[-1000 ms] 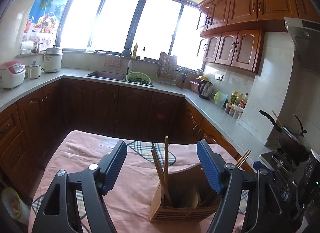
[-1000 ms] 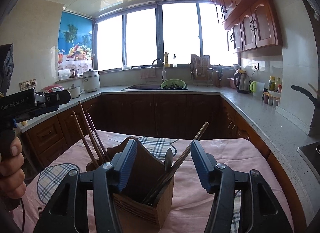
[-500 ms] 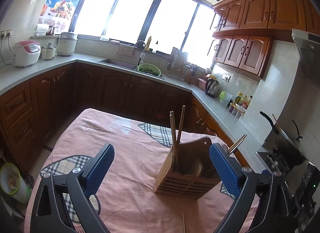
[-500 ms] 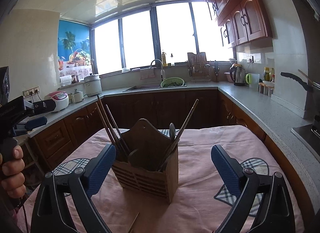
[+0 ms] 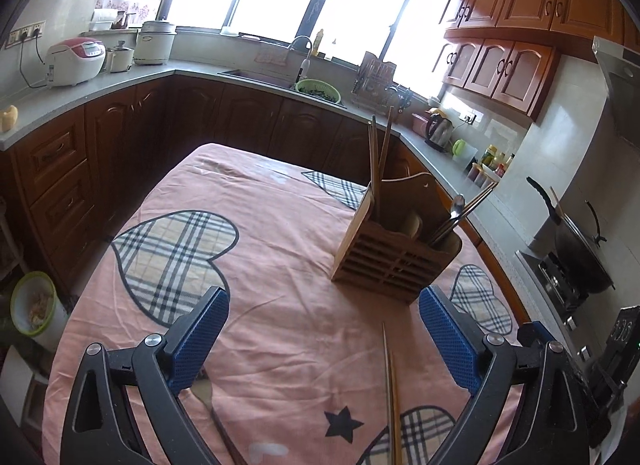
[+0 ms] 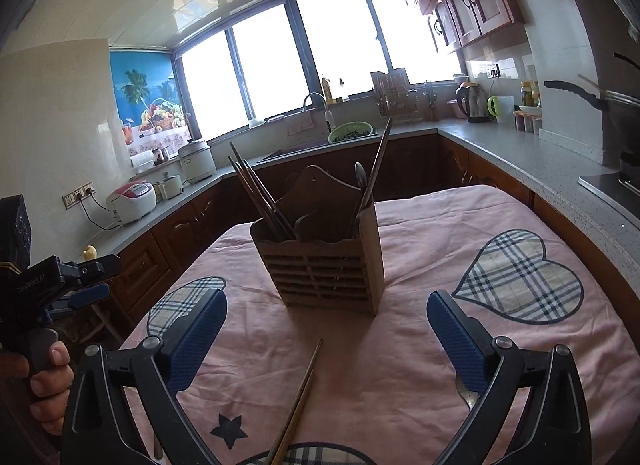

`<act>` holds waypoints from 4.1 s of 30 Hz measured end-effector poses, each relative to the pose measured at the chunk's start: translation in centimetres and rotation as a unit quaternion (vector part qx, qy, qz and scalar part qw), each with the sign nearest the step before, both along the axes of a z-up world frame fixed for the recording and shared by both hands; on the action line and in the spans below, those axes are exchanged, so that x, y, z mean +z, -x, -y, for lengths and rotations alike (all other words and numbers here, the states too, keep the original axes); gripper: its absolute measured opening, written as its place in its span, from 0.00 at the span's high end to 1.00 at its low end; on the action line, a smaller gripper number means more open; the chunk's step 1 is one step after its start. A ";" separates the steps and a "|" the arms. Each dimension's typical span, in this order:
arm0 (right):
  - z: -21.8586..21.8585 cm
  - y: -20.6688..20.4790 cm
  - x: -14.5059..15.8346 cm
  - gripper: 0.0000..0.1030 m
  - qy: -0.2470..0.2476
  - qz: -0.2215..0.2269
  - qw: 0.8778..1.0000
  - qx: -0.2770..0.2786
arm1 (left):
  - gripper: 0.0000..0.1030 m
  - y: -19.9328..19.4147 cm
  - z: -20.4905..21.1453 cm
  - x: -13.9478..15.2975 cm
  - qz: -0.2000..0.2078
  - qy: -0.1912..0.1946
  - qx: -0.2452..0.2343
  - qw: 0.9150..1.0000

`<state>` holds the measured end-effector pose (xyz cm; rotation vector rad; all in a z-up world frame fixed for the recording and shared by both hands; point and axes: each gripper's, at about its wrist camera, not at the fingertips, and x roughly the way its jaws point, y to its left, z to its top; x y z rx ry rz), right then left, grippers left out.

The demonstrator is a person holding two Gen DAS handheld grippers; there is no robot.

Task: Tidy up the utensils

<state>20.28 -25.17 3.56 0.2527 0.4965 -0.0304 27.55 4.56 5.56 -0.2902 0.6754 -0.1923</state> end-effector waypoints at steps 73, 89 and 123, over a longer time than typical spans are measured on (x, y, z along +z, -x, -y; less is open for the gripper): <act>-6.9 18.5 -3.5 0.00 0.092 0.134 0.987 0.010 | 0.01 23.1 0.5 -4.8 0.140 -0.166 0.051 0.975; -6.8 18.7 -3.3 0.00 0.091 0.140 0.986 0.011 | 0.01 23.6 1.0 -4.5 0.142 -0.168 0.043 0.975; -7.0 18.7 -3.4 0.00 0.087 0.136 0.987 0.011 | 0.01 24.0 2.3 -4.4 0.142 -0.172 0.033 0.974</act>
